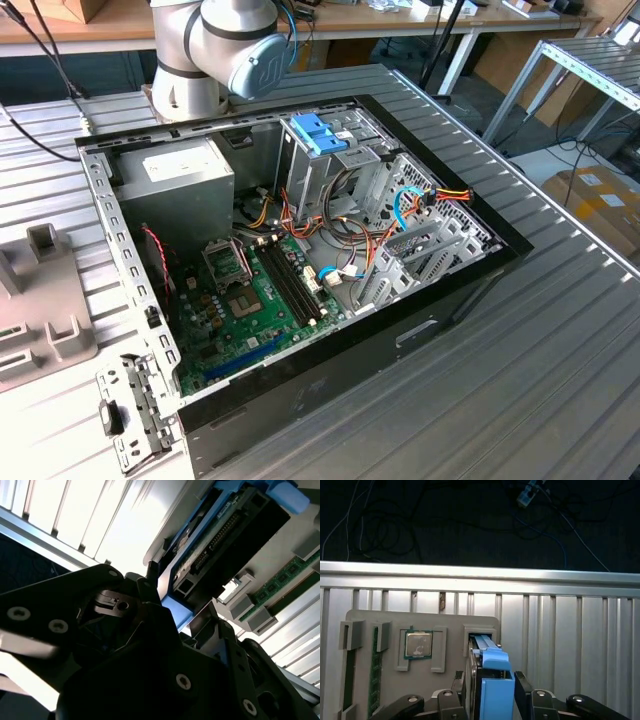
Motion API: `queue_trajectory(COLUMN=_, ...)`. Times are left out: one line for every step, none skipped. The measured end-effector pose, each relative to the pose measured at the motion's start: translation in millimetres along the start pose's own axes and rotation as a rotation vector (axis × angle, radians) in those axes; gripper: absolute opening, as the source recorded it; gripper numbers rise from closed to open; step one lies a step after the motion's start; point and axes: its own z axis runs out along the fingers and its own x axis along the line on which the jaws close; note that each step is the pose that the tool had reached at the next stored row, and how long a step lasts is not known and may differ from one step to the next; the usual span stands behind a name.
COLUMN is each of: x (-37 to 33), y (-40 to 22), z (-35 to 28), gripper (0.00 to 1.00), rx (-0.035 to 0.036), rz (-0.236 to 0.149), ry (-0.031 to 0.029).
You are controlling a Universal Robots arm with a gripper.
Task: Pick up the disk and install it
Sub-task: 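Pick up the disk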
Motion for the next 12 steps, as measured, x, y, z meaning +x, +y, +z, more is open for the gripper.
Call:
queue_trajectory(x=0.0, y=-0.5, z=0.5, gripper=0.51, rx=0.0002, rz=0.000, ry=0.0005)
queue_trajectory(x=0.1, y=-0.9, z=1.0, gripper=0.51, rx=0.0002, rz=0.000, ry=0.0008)
queue_trajectory(x=0.1, y=-1.5, z=1.5, gripper=0.51, rx=0.0001, rz=0.000, ry=0.0012)
queue_trajectory(x=0.1, y=-1.7, z=1.6, gripper=0.51, rx=0.0001, rz=0.000, ry=0.0013)
queue_trajectory(x=0.1, y=-1.7, z=1.5, gripper=0.51, rx=0.0000, rz=0.000, ry=0.0013)
queue_trajectory(x=0.1, y=-1.7, z=1.5, gripper=0.51, rx=0.0000, rz=0.000, ry=0.0013)
queue_trajectory(x=0.1, y=-1.7, z=1.5, gripper=0.51, rx=-0.0001, rz=0.000, ry=0.0013)
queue_trajectory(x=0.1, y=-1.7, z=1.5, gripper=0.51, rx=0.0000, rz=0.000, ry=0.0013)
queue_trajectory(x=0.1, y=-1.8, z=1.6, gripper=0.51, rx=0.0001, rz=0.000, ry=0.0013)
queue_trajectory(x=0.1, y=-1.8, z=1.6, gripper=0.51, rx=0.0001, rz=0.000, ry=0.0013)
queue_trajectory(x=0.1, y=-1.8, z=1.5, gripper=0.51, rx=0.0001, rz=0.000, ry=0.0013)
queue_trajectory(x=0.1, y=-1.8, z=1.5, gripper=0.50, rx=0.0000, rz=0.000, ry=0.0013)
